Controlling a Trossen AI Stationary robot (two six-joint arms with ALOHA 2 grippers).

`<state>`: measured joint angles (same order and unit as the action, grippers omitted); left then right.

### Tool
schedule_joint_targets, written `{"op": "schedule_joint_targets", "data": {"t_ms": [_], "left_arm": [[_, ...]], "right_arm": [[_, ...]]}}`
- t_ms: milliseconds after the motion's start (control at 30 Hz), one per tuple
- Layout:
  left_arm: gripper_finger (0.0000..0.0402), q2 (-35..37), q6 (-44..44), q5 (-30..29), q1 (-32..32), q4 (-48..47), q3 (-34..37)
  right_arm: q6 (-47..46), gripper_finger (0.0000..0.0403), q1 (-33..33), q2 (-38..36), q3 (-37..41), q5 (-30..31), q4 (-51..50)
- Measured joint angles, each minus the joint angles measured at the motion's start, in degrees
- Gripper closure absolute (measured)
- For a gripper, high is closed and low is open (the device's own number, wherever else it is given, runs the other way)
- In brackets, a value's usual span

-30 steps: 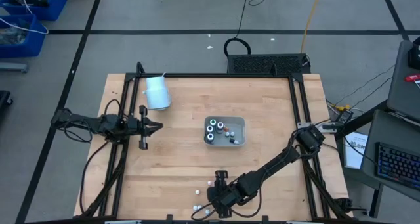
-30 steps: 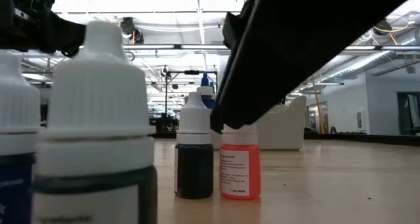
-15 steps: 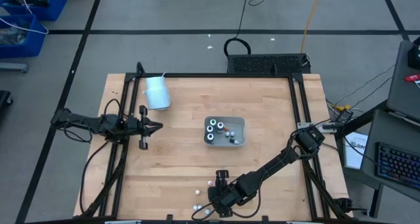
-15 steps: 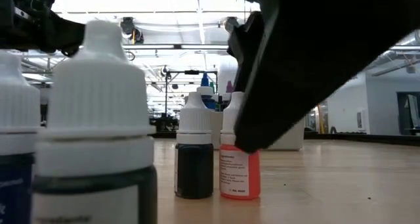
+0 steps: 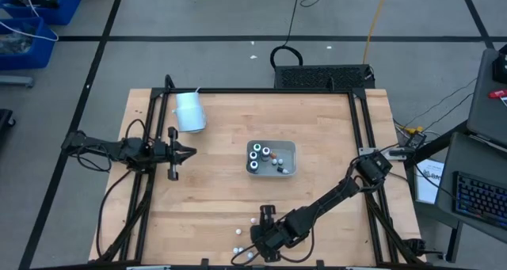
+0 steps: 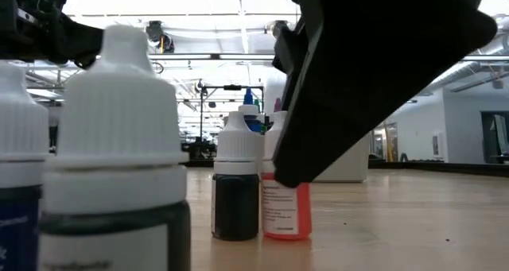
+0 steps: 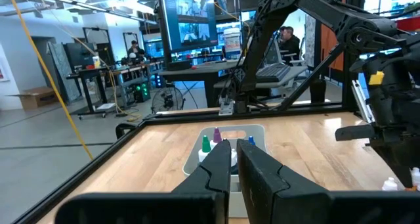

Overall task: Pick & Place food coloring
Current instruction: Put the bottom right orange food coloring bottle into the bin

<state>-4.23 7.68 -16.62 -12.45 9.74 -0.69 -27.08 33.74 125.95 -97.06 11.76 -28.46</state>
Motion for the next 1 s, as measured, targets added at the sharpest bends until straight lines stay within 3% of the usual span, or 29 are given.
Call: {"op": "schedule_joint_targets", "data": {"t_ms": [300, 700, 900, 1000], "left_arm": [[0.0366, 0.0, 0.0, -0.02, 0.0, 0.0, 0.0], [0.0366, 0.02, 0.0, -0.02, 0.0, -0.02, 0.0], [0.0366, 0.02, 0.01, -0.02, 0.0, -0.01, 0.0], [0.0366, 0.02, 0.02, -0.02, 0.02, -0.02, 0.0]], "right_arm": [[1.47, 0.0351, 0.0, -7.47, 0.01, 0.59, -0.77], [10.53, 0.0349, 0.46, -22.05, 0.67, 10.39, -5.45], [12.79, 0.0349, -0.91, -33.67, 11.08, 10.85, -0.92], [13.21, 0.0349, -1.65, -41.15, 19.54, 10.91, 7.16]]}}
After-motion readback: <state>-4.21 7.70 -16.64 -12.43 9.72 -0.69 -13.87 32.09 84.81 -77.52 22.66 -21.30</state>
